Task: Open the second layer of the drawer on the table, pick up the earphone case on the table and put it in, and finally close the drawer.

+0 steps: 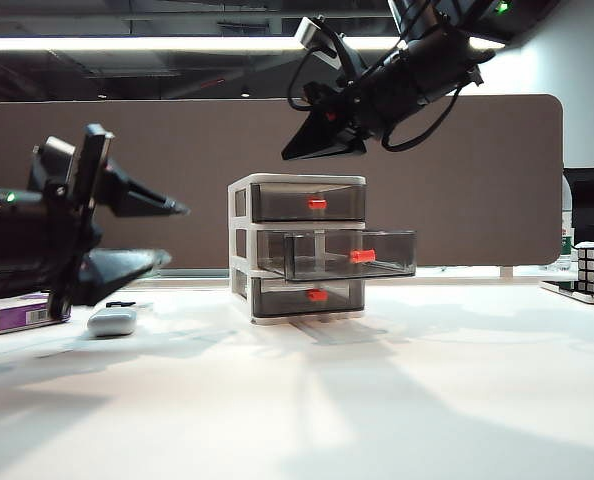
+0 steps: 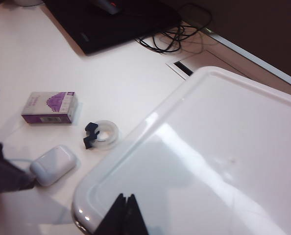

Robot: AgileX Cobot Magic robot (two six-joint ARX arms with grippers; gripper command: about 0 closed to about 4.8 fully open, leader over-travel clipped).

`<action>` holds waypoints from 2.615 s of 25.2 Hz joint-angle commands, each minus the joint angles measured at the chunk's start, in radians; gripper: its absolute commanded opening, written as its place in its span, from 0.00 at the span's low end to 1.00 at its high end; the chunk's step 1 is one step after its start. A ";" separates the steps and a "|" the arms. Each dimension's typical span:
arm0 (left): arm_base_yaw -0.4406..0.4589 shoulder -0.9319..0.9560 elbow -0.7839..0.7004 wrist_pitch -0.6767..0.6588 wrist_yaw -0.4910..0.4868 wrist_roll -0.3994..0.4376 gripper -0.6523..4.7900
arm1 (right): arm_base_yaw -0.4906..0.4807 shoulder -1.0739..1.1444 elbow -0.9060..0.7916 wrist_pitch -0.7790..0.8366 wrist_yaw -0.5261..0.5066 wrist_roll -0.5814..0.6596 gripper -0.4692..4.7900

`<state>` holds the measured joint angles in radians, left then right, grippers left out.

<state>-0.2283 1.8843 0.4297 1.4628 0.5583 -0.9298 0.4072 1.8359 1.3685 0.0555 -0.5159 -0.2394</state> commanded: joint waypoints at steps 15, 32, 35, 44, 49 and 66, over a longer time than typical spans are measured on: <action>0.125 -0.395 0.080 -0.746 -0.035 0.653 0.64 | -0.005 -0.006 0.006 -0.018 -0.026 0.003 0.08; 0.013 -0.458 0.080 -1.053 -0.445 0.824 0.95 | -0.005 -0.006 0.006 -0.040 -0.029 0.008 0.08; 0.013 -0.431 0.081 -1.034 -0.418 0.805 1.00 | -0.005 -0.006 0.006 -0.056 -0.029 0.008 0.08; 0.011 -0.360 0.107 -0.998 -0.377 0.755 1.00 | -0.005 -0.006 0.006 -0.063 -0.028 0.008 0.08; -0.002 -0.297 0.146 -1.006 -0.384 0.754 1.00 | -0.005 -0.006 0.006 -0.060 -0.025 0.008 0.08; -0.013 -0.212 0.175 -1.019 -0.446 0.802 1.00 | -0.005 -0.006 0.006 -0.058 -0.025 0.008 0.08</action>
<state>-0.2386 1.6573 0.5980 0.4473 0.1078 -0.1272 0.4011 1.8359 1.3689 -0.0166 -0.5343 -0.2352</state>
